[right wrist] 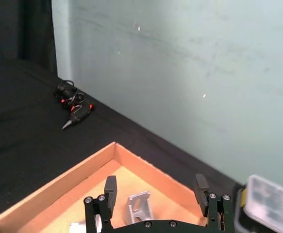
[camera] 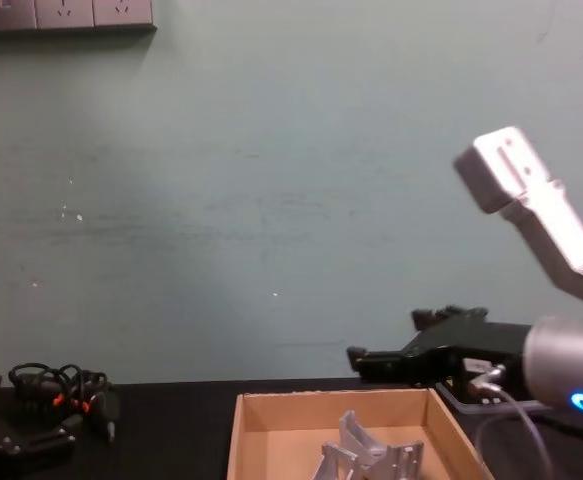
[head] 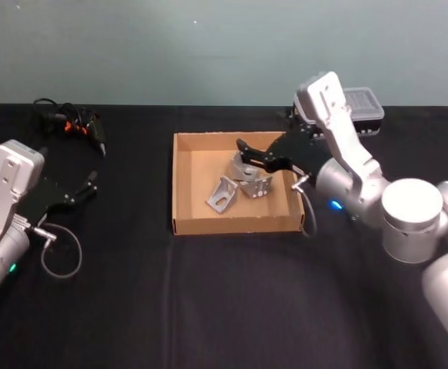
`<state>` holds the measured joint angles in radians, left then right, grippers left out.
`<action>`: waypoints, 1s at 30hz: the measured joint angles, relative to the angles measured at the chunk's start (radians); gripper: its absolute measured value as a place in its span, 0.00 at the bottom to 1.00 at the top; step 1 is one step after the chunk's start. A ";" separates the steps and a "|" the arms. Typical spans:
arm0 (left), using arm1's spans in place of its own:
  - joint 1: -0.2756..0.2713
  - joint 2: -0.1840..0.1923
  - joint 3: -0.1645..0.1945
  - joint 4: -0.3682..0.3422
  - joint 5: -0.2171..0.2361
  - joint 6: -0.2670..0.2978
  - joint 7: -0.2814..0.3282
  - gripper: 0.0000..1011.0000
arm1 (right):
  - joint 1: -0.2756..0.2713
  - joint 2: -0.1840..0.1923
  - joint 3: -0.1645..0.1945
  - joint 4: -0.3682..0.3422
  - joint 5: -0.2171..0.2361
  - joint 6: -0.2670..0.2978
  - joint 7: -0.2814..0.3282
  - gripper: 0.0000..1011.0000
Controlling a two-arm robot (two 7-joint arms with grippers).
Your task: Use one hand to pick up the angle iron from the table and place it into the box.
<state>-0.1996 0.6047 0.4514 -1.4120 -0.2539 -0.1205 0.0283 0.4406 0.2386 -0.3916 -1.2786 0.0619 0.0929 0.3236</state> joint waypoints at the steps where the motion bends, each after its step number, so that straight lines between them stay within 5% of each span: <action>1: 0.000 0.000 0.000 0.000 0.000 0.000 0.000 0.99 | -0.010 0.007 0.001 -0.013 -0.008 -0.013 -0.007 0.99; 12: 0.000 0.000 0.000 0.000 0.000 0.000 0.000 0.99 | -0.167 0.111 0.036 -0.182 -0.162 -0.184 -0.131 0.99; 30: 0.000 0.000 0.000 0.000 0.000 0.000 0.000 0.99 | -0.295 0.130 0.134 -0.215 -0.138 -0.249 -0.122 0.99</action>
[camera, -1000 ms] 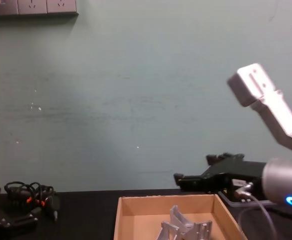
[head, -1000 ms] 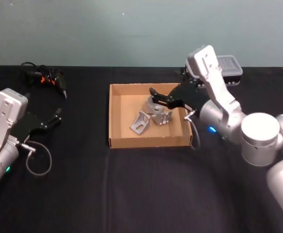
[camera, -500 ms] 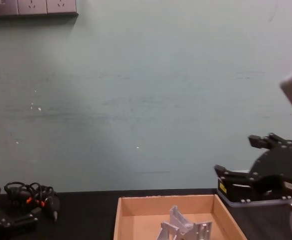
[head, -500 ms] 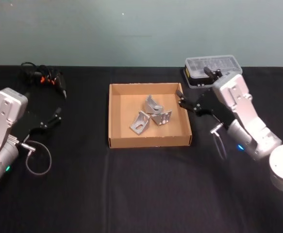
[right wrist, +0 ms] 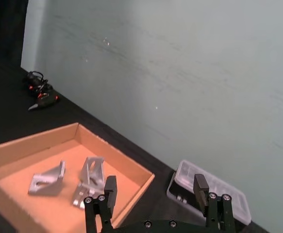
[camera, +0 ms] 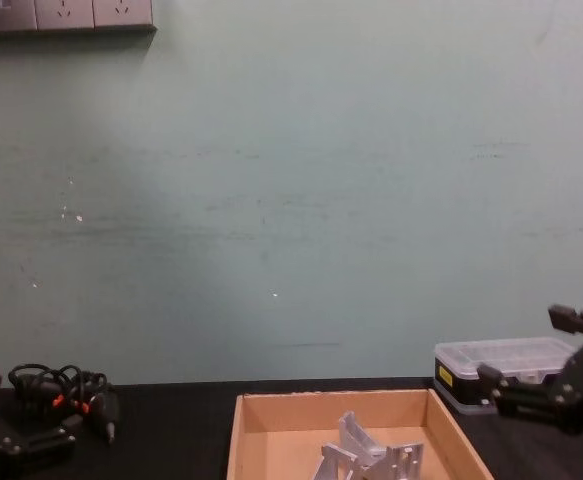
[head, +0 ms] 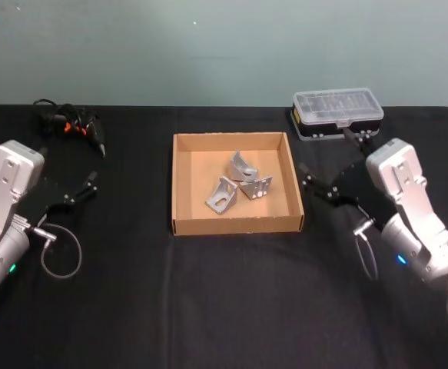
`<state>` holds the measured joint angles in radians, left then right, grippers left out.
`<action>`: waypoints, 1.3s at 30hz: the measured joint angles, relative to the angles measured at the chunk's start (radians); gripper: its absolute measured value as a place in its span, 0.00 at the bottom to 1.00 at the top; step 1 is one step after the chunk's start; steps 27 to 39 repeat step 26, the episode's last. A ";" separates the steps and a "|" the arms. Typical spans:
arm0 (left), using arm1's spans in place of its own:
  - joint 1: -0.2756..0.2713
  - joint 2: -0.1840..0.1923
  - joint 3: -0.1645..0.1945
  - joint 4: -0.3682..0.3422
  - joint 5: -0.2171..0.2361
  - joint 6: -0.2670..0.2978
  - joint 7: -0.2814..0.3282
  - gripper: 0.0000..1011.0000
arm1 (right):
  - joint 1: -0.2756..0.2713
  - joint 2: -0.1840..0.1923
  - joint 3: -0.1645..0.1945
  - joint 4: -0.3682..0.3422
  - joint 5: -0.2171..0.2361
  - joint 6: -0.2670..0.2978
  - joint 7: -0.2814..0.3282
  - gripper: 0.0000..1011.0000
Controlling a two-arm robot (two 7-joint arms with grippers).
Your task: Use one hand to pick up the angle iron from the table and place it into the box.
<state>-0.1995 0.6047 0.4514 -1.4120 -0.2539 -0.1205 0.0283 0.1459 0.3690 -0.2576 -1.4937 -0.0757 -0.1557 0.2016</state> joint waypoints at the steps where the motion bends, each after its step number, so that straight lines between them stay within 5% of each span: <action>1: 0.000 0.000 0.000 0.000 0.000 0.000 0.000 0.99 | -0.003 0.001 0.002 0.001 0.000 -0.002 0.003 0.99; 39: 0.000 0.000 0.000 0.000 0.000 0.000 0.000 0.99 | 0.002 -0.001 -0.001 0.002 0.003 0.000 0.002 0.99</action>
